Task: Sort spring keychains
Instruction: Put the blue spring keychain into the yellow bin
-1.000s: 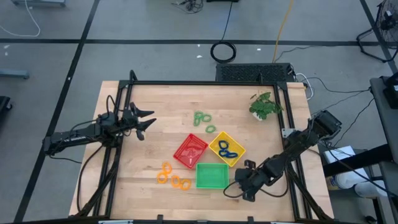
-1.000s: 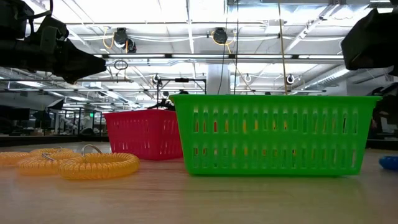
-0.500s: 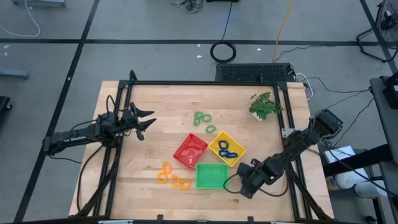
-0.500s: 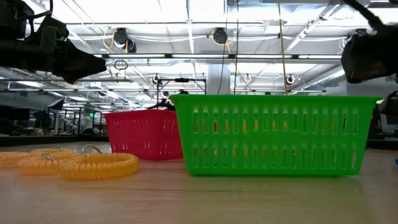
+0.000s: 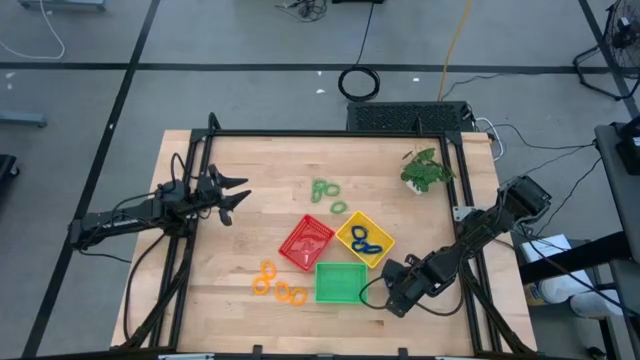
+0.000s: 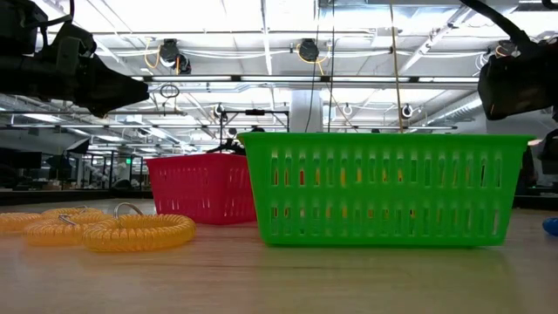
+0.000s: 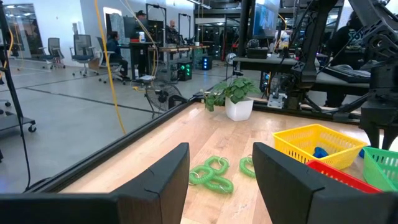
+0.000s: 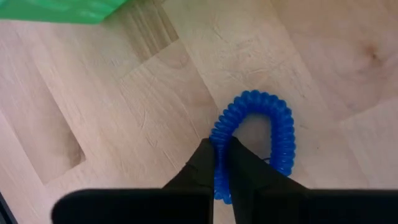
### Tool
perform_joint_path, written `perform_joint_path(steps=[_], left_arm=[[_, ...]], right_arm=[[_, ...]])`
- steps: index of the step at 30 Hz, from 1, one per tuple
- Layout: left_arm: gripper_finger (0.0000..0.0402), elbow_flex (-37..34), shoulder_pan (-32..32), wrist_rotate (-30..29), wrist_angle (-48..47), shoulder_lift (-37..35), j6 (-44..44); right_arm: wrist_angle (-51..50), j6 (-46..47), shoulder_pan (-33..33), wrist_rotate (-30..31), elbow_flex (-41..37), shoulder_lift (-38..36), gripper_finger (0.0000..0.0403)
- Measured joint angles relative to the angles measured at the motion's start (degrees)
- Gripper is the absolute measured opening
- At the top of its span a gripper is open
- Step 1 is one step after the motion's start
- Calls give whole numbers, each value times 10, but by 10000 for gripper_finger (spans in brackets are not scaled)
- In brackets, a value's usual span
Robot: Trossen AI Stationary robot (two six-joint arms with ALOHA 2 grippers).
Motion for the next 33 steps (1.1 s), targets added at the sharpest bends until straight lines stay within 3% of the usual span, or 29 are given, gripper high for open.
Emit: perform_joint_path(steps=[8, 13, 33], left_arm=[[184, 0, 0, 0, 0, 0, 0], [184, 0, 0, 0, 0, 0, 0], [184, 0, 0, 0, 0, 0, 0]], right_arm=[[1, -7, 0, -1, 0, 0, 12], [63, -71, 1, -6, -4, -8, 13], [155, -147, 4, 8, -7, -59, 13]])
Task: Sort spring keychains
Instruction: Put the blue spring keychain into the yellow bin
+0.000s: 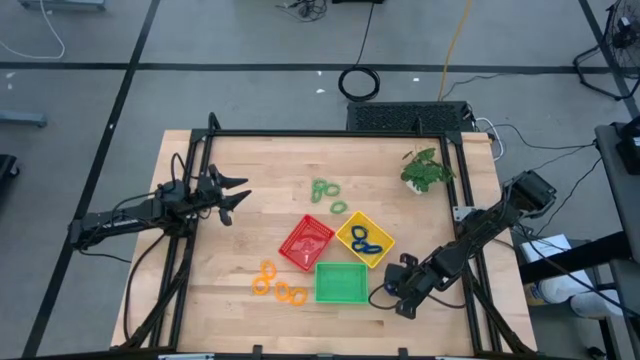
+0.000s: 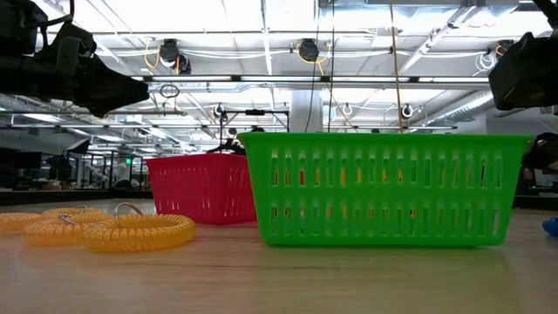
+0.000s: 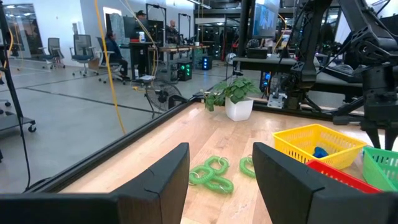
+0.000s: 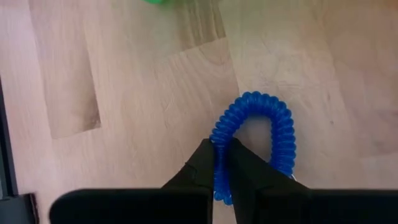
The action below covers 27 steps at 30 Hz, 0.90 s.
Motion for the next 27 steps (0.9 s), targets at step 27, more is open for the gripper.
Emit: perform_joint_path(steps=[27], left_arm=[[184, 0, 0, 0, 0, 0, 0]], right_arm=[[183, -117, 0, -167, 1, -1, 13]])
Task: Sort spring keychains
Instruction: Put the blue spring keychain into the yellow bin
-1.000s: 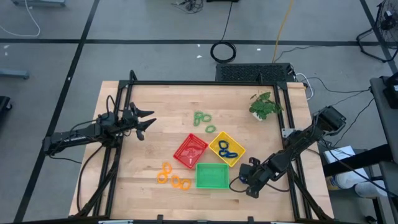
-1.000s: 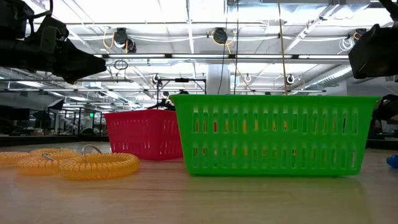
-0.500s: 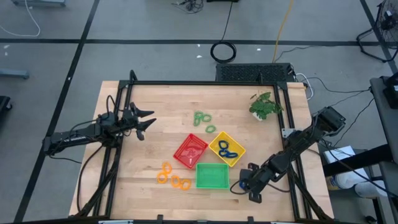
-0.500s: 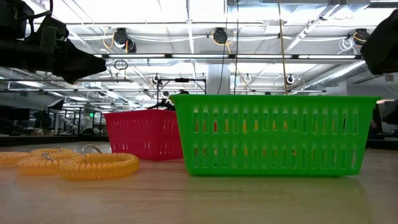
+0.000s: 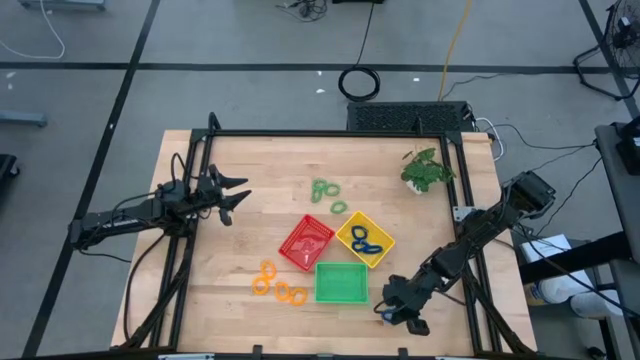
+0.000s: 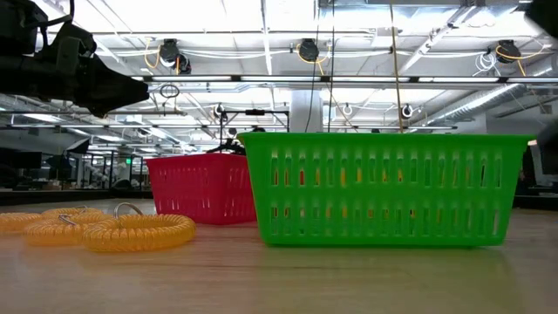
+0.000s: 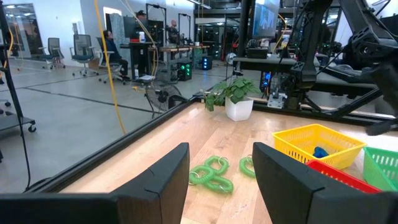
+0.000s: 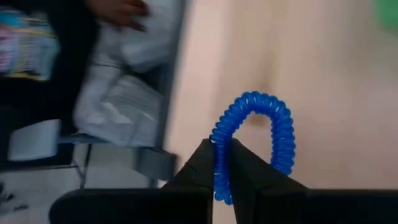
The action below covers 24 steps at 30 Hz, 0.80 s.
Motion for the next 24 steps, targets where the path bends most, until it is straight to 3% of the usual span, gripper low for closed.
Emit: perform_joint_path(steps=[11, 24], left_arm=[[184, 0, 0, 0, 0, 0, 0], [184, 0, 0, 0, 0, 0, 0]], right_arm=[[166, -152, 0, -25, 0, 0, 13], [216, -291, -24, -16, 0, -1, 13]])
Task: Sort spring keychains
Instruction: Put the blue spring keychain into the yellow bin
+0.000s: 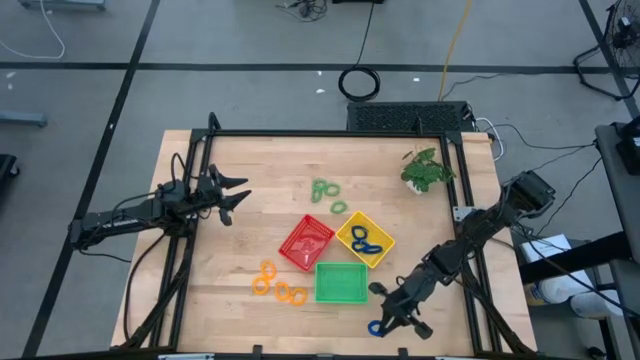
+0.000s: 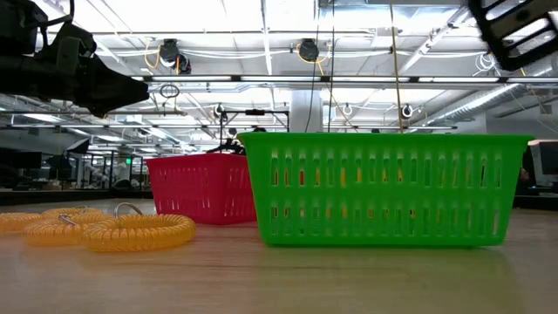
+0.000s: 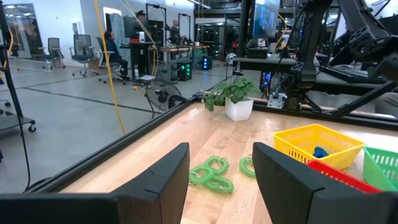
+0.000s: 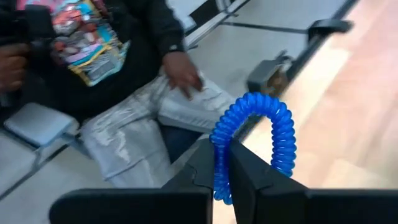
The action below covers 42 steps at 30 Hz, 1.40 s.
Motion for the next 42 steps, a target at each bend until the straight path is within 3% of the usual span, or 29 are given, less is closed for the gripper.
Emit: perform_joint_path(steps=[6, 25, 42], left_arm=[[184, 0, 0, 0, 0, 0, 0], [184, 0, 0, 0, 0, 0, 0], [184, 0, 0, 0, 0, 0, 0]], right_arm=[[0, -17, -28, 40, 0, 0, 13], [-1, -43, -118, 46, 0, 0, 13], [-25, -37, -176, 197, 0, 0, 13]])
